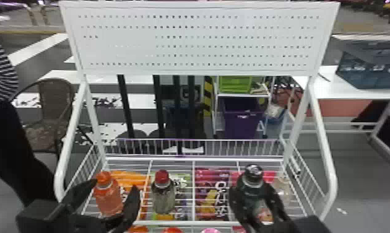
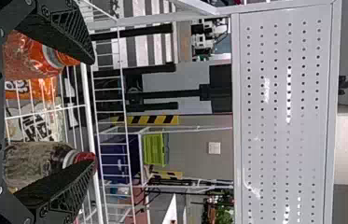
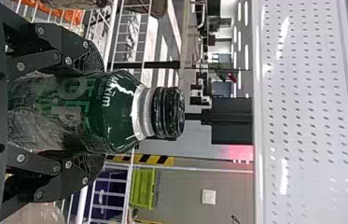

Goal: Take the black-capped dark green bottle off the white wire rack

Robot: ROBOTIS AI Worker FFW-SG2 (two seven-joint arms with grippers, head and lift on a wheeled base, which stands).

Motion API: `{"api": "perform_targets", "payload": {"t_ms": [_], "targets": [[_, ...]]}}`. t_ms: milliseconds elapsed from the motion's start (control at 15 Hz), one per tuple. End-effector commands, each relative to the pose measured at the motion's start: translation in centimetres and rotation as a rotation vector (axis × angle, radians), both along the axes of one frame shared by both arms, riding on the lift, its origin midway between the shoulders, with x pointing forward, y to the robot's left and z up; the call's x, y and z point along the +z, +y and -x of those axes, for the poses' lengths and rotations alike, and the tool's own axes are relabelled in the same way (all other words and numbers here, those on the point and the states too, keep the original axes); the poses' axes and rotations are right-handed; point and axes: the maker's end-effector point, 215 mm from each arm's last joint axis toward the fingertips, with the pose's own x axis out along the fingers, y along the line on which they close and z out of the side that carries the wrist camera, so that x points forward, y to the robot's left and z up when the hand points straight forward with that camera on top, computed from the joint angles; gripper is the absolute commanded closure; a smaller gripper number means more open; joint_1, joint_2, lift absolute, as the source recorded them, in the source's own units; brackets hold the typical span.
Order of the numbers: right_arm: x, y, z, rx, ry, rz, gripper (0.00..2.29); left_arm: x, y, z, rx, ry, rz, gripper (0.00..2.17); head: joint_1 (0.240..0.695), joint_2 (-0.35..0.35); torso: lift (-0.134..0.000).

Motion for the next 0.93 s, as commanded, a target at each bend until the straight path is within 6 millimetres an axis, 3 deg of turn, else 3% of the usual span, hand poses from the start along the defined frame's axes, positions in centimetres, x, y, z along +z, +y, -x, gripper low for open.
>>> {"api": "perform_targets", "payload": {"t_ms": [0, 267, 533, 800, 867], "targets": [[2.3, -4.7, 2.6, -0.061, -0.023, 0.0, 1.14, 0.2, 0.0, 0.0, 0.002, -0.007, 0.004, 0.14, 0.499, 0.0, 0.0], [4.9, -11.1, 6.6, -0.138, -0.084, 0.006, 1.14, 0.2, -0.2, 0.0, 0.0, -0.009, 0.008, 0.14, 0.499, 0.0, 0.0], [5.4, -13.7, 9.4, -0.156, -0.099, 0.013, 1.14, 0.5, -0.2, -0.2, 0.001, -0.015, 0.009, 0.14, 0.499, 0.0, 0.0], [5.5, -17.1, 10.6, -0.195, -0.096, 0.0, 1.14, 0.6, 0.0, -0.3, 0.004, -0.018, 0.006, 0.14, 0.499, 0.0, 0.0], [5.5, -17.1, 10.6, -0.191, -0.097, 0.001, 1.14, 0.8, 0.0, -0.3, 0.004, -0.022, 0.006, 0.14, 0.499, 0.0, 0.0]]}}
